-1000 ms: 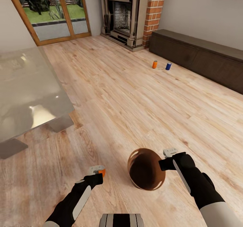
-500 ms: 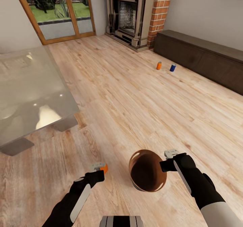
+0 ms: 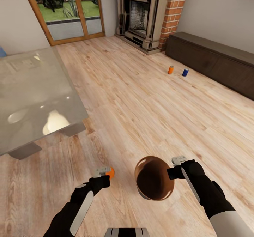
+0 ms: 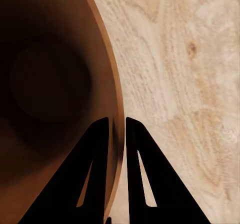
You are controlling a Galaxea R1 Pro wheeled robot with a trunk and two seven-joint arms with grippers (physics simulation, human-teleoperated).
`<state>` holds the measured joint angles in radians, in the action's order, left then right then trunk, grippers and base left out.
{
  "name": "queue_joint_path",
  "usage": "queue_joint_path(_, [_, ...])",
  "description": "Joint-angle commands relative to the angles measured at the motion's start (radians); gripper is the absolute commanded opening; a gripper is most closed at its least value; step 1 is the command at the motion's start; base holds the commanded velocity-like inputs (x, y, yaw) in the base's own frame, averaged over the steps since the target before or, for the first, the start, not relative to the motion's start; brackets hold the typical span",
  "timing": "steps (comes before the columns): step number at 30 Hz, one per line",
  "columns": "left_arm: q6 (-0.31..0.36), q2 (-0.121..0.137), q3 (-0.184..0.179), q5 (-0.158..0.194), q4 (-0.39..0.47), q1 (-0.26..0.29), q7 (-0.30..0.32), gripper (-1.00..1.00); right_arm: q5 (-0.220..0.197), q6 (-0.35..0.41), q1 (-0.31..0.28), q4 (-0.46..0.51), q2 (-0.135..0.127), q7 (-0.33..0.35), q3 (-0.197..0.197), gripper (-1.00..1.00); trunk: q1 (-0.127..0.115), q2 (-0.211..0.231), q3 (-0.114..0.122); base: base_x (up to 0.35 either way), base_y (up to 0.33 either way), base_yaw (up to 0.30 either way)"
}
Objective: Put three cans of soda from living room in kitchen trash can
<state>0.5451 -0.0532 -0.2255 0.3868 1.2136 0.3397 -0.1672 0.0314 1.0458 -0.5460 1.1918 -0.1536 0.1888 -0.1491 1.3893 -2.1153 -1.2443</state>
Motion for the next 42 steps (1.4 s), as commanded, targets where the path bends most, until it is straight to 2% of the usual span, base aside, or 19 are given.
queue_joint_path(1, [0.002, 0.000, 0.000, 0.000, 0.003, 0.000, 0.000, -1.00, -0.022, 0.001, 0.000, 0.000, 0.000, 0.006, 0.000, -1.00, -0.004, 0.007, 0.003, 0.000, 0.000, 0.098])
queue_joint_path(16, [0.060, 0.001, -0.001, 0.000, 0.043, -0.002, 0.001, -1.00, -0.022, 0.001, 0.000, -0.004, 0.000, 0.004, 0.005, -1.00, -0.061, 0.112, 0.048, 0.000, 0.000, 0.023])
queue_joint_path(21, [0.076, 0.000, -0.003, 0.000, 0.066, -0.007, 0.001, -1.00, -0.021, 0.001, -0.001, -0.053, -0.003, 0.003, 0.008, -1.00, -0.081, 0.147, 0.063, 0.000, 0.000, 0.000])
queue_joint_path(39, [0.117, -0.001, -0.007, 0.000, 0.142, -0.031, 0.002, -1.00, -0.021, -0.032, -0.004, -0.119, -0.004, 0.003, 0.009, -1.00, -0.150, 0.273, 0.120, 0.000, 0.000, 0.000])
queue_joint_path(42, [0.135, -0.002, -0.007, 0.000, 0.172, -0.048, 0.002, -1.00, -0.021, -0.034, -0.004, -0.123, -0.004, 0.002, 0.009, -1.00, -0.161, 0.294, 0.129, 0.000, 0.000, 0.000])
